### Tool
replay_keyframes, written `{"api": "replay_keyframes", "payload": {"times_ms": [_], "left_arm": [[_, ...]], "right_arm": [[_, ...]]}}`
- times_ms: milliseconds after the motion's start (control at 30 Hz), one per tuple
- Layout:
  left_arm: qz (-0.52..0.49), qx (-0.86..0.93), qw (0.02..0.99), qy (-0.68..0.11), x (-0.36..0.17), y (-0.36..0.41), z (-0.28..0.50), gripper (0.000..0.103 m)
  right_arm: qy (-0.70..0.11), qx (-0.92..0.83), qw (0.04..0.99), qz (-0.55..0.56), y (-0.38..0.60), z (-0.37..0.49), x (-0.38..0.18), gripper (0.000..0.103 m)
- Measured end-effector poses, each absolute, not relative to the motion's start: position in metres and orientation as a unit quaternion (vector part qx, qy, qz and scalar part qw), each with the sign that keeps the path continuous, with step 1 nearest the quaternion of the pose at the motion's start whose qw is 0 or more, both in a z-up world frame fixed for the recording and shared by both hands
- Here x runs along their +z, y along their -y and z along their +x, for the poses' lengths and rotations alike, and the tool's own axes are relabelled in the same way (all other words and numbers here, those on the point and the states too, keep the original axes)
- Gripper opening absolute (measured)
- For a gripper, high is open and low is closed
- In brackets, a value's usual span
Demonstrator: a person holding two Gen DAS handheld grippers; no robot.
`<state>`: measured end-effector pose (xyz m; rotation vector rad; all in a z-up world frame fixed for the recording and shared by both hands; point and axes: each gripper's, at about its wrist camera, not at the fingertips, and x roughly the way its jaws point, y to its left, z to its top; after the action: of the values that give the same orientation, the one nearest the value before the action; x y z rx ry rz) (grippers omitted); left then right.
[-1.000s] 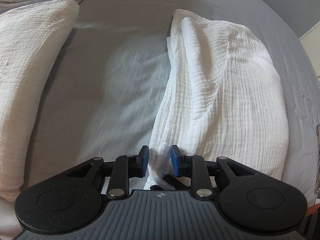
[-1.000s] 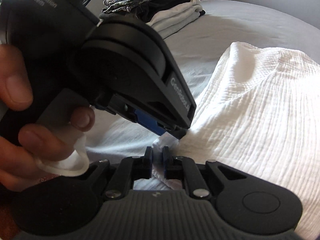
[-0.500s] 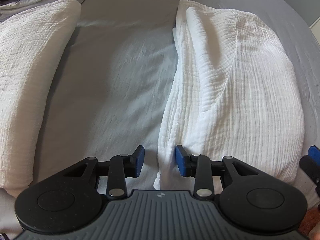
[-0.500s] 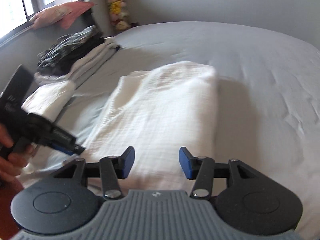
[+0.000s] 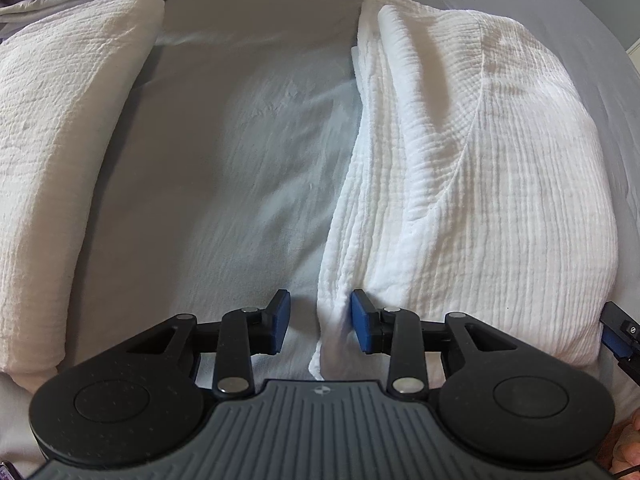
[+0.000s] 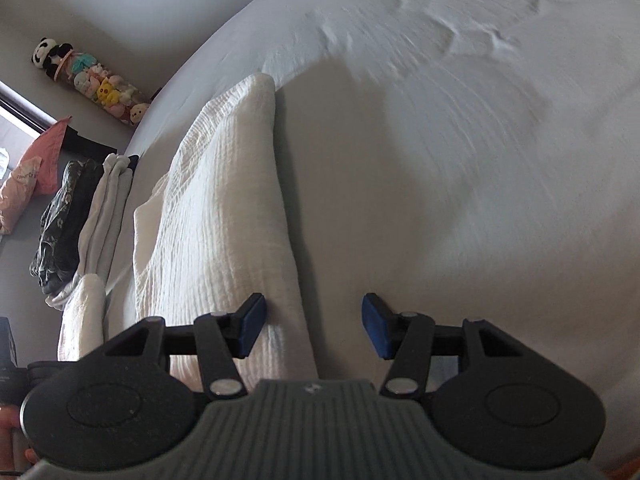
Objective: Fold clothes
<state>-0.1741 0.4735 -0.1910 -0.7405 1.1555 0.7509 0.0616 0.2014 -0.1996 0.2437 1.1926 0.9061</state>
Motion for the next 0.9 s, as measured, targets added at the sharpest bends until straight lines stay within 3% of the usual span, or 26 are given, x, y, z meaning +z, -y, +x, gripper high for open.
{"api": "replay_keyframes", "payload": {"times_ms": [233,300,333,367,400,433,633,767,900], "left_arm": [[-0.332,0.34,0.708,-0.522,-0.191,-0.473,-0.173,0.039],[-0.328,0.339,0.709,-0.524,-0.191,-0.472,-0.172,0.037],[-0.327,0.338,0.71,-0.524,-0.19,-0.471,-0.172,0.03],[-0.329,0.333,0.713,-0.521,-0.19,-0.471,-0.172,0.025],[-0.335,0.326,0.717,-0.517,-0.189,-0.471,-0.173,0.013],[-0.339,0.323,0.719,-0.514,-0.188,-0.471,-0.174,0.01],[-0.349,0.316,0.731,-0.494,-0.177,-0.47,-0.184,0.007],[-0.304,0.312,0.735,-0.52,-0.174,-0.46,-0.171,0.007],[-0.282,0.307,0.725,-0.548,-0.181,-0.458,-0.159,0.007]], "right_arm": [[-0.575,0.438,0.681,0.12,-0.205,0.06,-0.207,0.056],[-0.58,0.445,0.673,0.11,-0.209,0.057,-0.208,0.049],[-0.583,0.445,0.671,0.106,-0.211,0.056,-0.21,0.038],[-0.587,0.444,0.668,0.106,-0.212,0.056,-0.212,0.02],[-0.587,0.446,0.667,0.11,-0.212,0.057,-0.212,0.016],[-0.586,0.448,0.666,0.114,-0.211,0.057,-0.212,0.014],[-0.55,0.457,0.687,0.13,-0.204,0.055,-0.186,0.01],[-0.533,0.461,0.701,0.109,-0.201,0.047,-0.162,0.01],[-0.539,0.445,0.713,0.065,-0.209,0.044,-0.173,0.01]]}}
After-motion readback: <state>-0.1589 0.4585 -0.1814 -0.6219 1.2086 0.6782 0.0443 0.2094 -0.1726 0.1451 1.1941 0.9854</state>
